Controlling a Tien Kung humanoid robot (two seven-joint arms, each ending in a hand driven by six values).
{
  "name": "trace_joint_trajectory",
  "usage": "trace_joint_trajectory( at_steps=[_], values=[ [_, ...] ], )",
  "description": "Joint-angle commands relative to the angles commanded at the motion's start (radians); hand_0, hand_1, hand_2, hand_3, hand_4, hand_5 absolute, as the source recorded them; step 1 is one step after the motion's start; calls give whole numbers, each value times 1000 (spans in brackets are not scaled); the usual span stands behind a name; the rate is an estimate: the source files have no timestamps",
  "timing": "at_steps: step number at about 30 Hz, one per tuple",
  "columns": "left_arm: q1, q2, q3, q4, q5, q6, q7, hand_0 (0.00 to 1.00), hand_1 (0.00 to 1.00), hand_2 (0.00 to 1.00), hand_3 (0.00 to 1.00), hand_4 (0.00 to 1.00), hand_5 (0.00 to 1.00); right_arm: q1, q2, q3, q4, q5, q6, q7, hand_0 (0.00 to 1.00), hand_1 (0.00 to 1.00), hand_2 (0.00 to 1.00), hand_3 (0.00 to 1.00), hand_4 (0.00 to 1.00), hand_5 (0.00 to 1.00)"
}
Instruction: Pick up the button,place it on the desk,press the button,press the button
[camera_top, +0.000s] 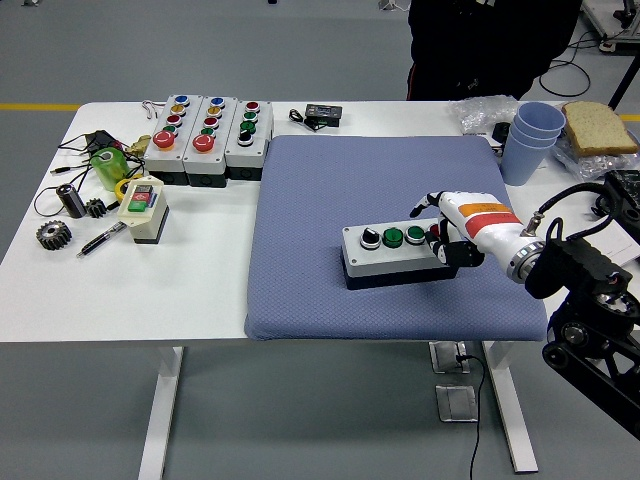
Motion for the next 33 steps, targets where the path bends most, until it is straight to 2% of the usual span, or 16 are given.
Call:
trace_joint_trajectory(
  at_steps=[24,28,29,31,33],
  values=[
    [0,-1,0,0,4,-1,1,628,662,680,602,341,641,-34,-15,-32,-3,11,24,-8,138,2,211,666,542,2],
    [0,-1,-3,0,9,-1,2,628,662,680,602,341,641,-36,-11,-11,1,22,28,-5,138,2,211,666,542,2],
    [0,-1,-4,0,10,-1,2,628,663,680,602,341,645,-36,-12,-4,5,28,28,-3,148,2,223,655,603,2],
    [0,-1,-5,0,13,-1,3,628,663,680,602,341,645,-38,-13,25,17,55,24,5,148,2,223,655,603,2],
    [1,-1,-6,0,14,-1,4,628,663,680,602,341,645,-44,-20,72,43,113,-10,35,148,2,223,655,603,2]
  ],
)
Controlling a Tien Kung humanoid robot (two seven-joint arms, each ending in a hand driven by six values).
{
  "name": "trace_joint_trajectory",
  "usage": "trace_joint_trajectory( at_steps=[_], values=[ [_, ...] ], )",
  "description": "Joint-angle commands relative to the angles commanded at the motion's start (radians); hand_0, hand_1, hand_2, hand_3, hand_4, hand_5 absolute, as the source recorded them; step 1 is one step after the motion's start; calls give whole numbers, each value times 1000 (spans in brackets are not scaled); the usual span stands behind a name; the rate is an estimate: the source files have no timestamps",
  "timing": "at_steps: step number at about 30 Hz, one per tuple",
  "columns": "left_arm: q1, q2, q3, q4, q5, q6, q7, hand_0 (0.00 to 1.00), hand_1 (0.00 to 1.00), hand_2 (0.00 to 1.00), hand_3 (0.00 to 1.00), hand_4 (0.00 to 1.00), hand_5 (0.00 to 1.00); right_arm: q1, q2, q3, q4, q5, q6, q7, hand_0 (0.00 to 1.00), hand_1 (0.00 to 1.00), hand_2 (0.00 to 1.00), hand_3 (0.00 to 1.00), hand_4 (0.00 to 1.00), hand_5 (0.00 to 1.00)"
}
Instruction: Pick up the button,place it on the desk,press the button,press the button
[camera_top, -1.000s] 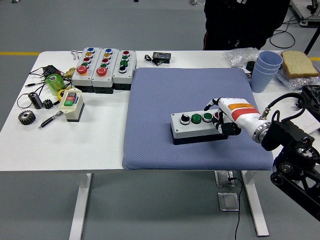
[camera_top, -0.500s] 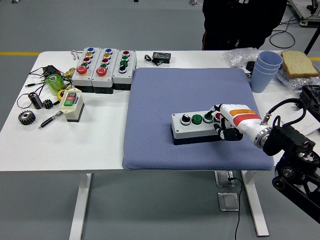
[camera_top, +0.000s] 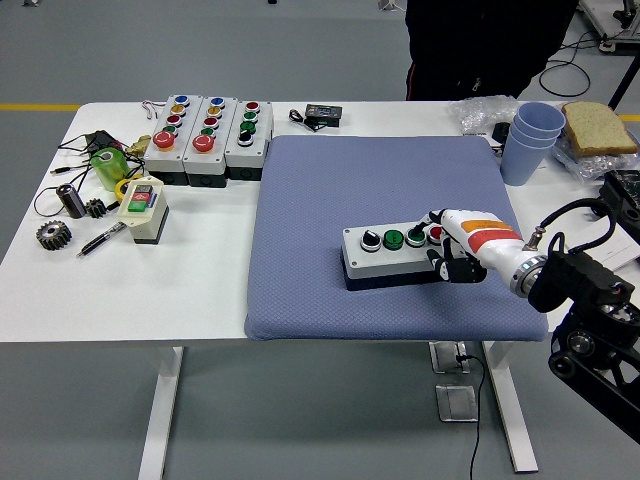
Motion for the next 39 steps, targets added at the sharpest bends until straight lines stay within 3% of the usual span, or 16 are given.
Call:
trace_joint_trajectory(
  at_steps=[1,2,6,7,13,14,19,20,24,26,39],
  values=[
    [0,0,-1,0,1,0,0,628,663,680,602,341,645,-2,-2,14,6,31,-15,9,148,2,223,655,603,2],
    [0,0,1,0,0,0,0,627,663,680,603,342,646,-7,-5,32,20,60,-34,24,300,194,397,761,507,36],
    [2,0,-2,0,2,-1,1,627,663,680,603,342,646,-22,-12,96,66,229,-111,90,300,194,397,761,507,36],
    [2,0,-2,0,4,-1,1,628,663,680,603,342,646,-27,-12,111,77,274,-129,109,592,525,588,775,561,64],
    [6,-1,-8,0,12,-1,3,628,663,680,603,342,646,-58,-6,201,130,527,-257,241,592,525,588,775,561,64],
    [6,-1,-8,0,12,-1,3,628,663,680,603,342,647,-62,-4,215,132,566,-278,262,714,667,727,755,627,143],
    [7,-1,-6,0,9,0,2,628,663,680,603,342,647,-103,8,310,125,781,-365,381,714,667,727,755,627,143],
    [7,-1,-4,0,7,0,2,628,663,680,603,342,647,-113,10,327,124,820,-371,398,746,698,748,747,650,185],
    [7,-1,-2,0,5,0,1,628,663,680,603,342,647,-139,19,366,120,989,-366,424,746,698,748,747,650,185],
    [4,-1,1,0,4,0,0,628,663,680,603,342,646,-159,27,393,115,1080,-358,426,765,704,749,737,665,224],
    [-5,-1,4,0,0,1,-4,628,662,681,603,342,647,-233,55,459,79,1584,-323,416,763,695,735,721,668,241]
  ],
)
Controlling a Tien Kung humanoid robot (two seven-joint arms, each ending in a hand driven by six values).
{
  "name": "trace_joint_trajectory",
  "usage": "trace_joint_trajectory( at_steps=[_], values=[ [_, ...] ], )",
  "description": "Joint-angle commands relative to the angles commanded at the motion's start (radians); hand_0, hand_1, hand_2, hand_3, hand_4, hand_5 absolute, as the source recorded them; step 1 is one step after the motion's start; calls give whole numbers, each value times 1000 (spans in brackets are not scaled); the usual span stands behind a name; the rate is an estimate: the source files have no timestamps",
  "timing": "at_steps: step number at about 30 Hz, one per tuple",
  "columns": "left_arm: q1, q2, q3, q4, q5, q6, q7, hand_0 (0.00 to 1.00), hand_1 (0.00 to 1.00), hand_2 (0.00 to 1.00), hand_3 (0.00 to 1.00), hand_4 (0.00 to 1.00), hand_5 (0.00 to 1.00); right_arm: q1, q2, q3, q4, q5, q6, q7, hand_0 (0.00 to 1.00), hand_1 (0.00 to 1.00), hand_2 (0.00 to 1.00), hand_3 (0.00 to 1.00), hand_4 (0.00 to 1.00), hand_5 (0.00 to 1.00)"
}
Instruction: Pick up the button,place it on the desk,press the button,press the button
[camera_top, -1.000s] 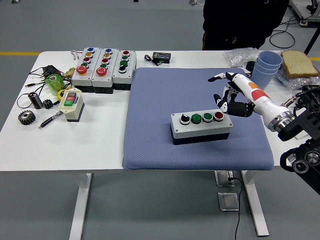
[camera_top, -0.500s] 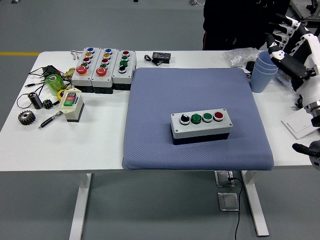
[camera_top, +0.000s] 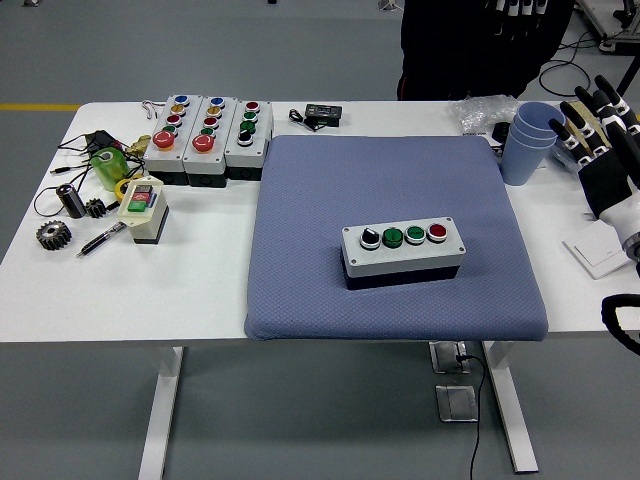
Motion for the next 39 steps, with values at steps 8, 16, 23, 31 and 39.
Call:
trace_joint_trajectory(
  at_steps=[8,16,23,31,39],
  values=[
    [-8,1,8,0,-4,-1,-3,627,662,681,603,342,647,-27,18,10,-12,31,17,4,761,693,728,706,667,252],
    [-11,0,19,0,-12,-1,-5,627,661,681,603,342,647,-41,31,13,-24,56,27,27,756,684,713,685,676,273],
    [-10,-3,17,0,-9,-1,-3,627,661,680,603,341,645,-43,35,1,-26,77,19,31,734,666,696,662,671,292],
    [-5,-3,13,0,-1,-1,-1,627,661,681,603,341,646,-53,39,-7,-25,106,13,39,721,658,691,653,668,299],
    [-2,-3,9,0,6,-2,0,627,661,681,605,340,644,-63,49,-13,-27,126,12,41,712,648,680,645,667,299]
  ],
)
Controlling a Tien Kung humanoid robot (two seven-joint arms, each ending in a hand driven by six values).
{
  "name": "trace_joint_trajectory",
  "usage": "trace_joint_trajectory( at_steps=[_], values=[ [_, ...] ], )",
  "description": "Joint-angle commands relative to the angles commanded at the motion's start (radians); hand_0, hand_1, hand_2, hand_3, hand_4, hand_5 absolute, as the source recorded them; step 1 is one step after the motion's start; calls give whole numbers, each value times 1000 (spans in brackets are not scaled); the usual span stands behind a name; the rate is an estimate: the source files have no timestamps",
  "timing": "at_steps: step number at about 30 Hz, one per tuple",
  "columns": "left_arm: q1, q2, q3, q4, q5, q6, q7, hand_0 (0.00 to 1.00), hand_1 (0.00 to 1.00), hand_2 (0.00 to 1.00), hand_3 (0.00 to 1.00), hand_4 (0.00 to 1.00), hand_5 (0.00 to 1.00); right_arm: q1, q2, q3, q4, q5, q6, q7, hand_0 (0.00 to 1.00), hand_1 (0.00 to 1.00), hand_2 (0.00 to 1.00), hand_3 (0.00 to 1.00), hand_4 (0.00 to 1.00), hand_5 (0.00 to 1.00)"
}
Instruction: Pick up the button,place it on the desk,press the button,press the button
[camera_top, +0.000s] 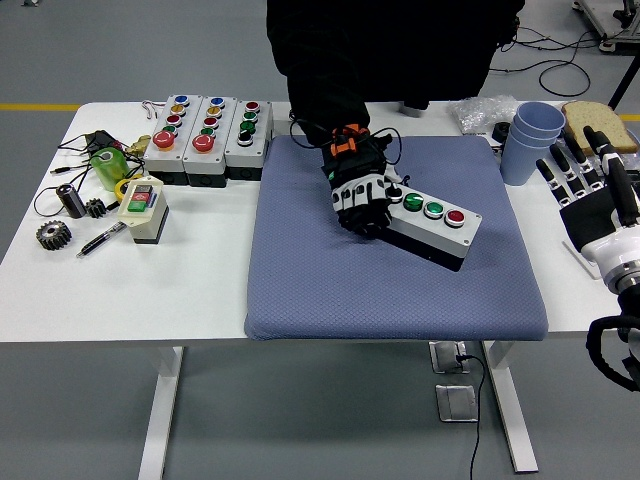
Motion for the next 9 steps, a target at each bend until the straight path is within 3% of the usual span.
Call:
trace_joint_trajectory(
  at_steps=[9],
  values=[
    [-2,1,-2,0,-1,-1,0,627,661,681,605,340,643,-11,11,4,0,11,1,1,700,642,676,642,668,301]
  ],
)
